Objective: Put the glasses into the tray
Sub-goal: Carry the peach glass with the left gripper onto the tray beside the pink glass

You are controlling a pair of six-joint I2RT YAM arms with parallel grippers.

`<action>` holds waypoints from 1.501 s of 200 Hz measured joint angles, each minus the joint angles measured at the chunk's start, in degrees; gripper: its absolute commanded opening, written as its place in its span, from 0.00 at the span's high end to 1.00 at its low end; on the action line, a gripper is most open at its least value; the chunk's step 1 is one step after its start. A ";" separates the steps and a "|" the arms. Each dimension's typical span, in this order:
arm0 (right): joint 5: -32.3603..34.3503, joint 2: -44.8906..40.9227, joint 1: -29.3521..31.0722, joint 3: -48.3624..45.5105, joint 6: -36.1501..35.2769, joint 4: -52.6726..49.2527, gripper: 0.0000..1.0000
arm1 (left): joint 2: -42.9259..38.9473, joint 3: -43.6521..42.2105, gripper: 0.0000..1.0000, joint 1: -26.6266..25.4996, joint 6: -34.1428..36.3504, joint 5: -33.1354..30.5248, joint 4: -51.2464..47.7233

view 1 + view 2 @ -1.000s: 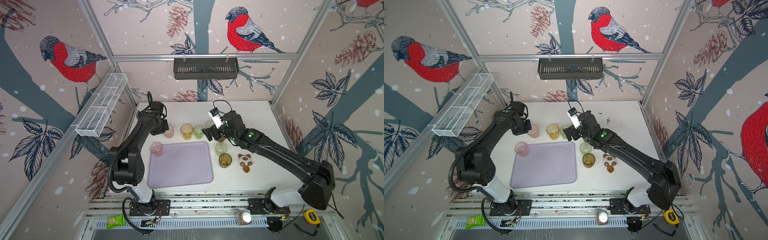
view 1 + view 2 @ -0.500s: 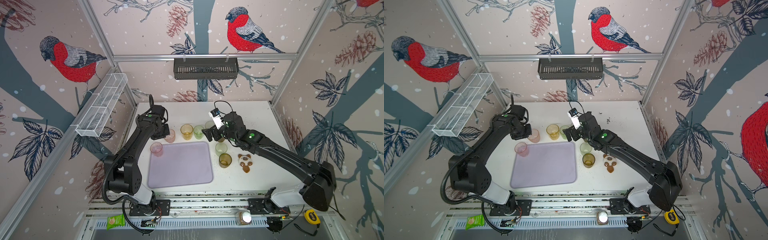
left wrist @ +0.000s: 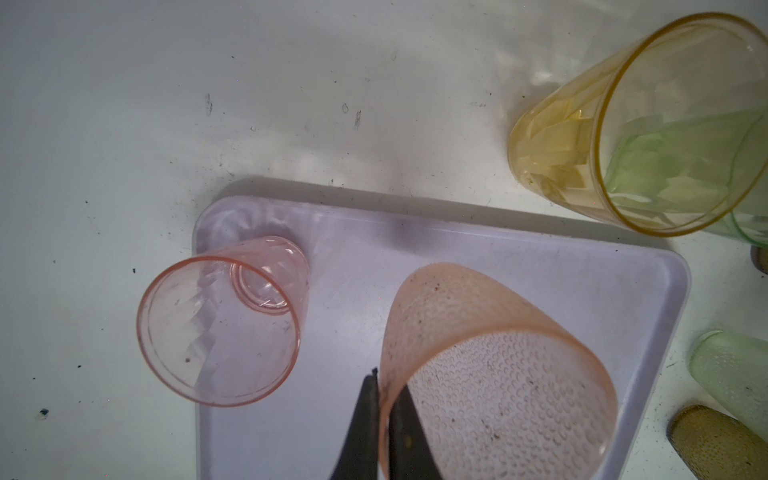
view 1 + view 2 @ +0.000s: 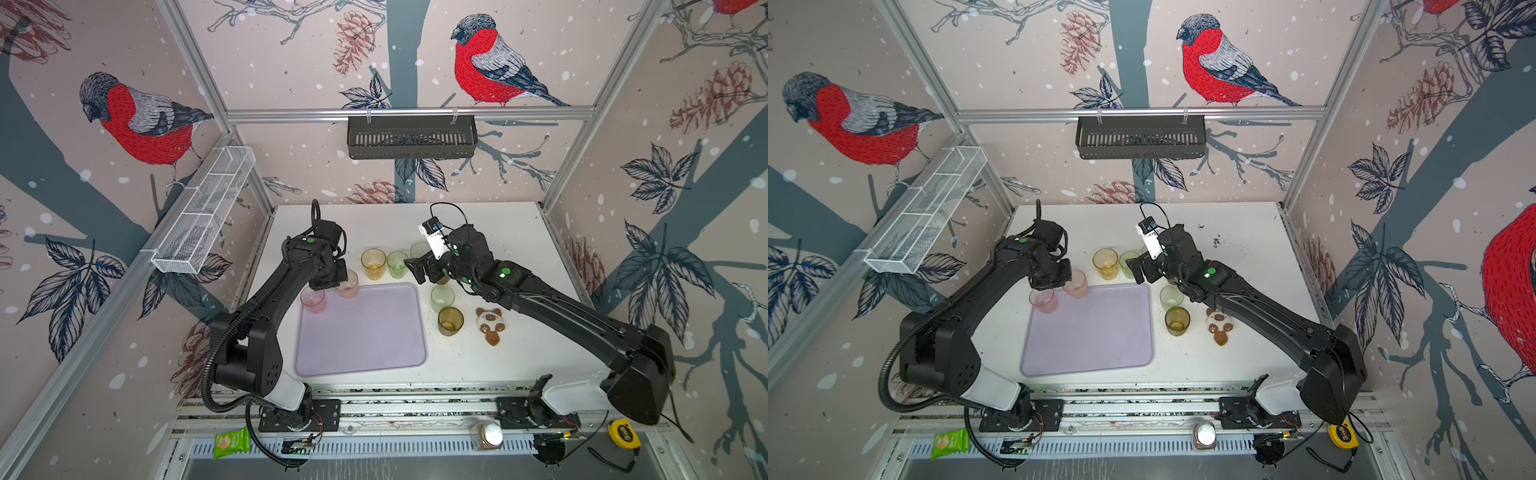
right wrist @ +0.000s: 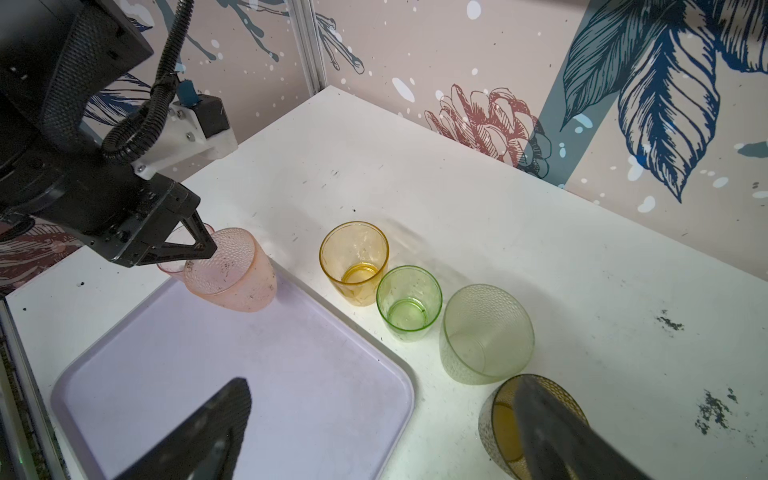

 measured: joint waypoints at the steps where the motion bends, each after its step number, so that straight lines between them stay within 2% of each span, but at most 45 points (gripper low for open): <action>1: 0.00 0.00 0.00 0.00 0.00 0.00 0.00 | -0.02 -0.09 1.00 0.00 0.00 0.00 0.00; 300: -0.50 0.57 -1.40 -0.15 -0.24 0.00 0.00 | 4.17 -5.66 1.00 -0.04 -1.46 -0.96 5.38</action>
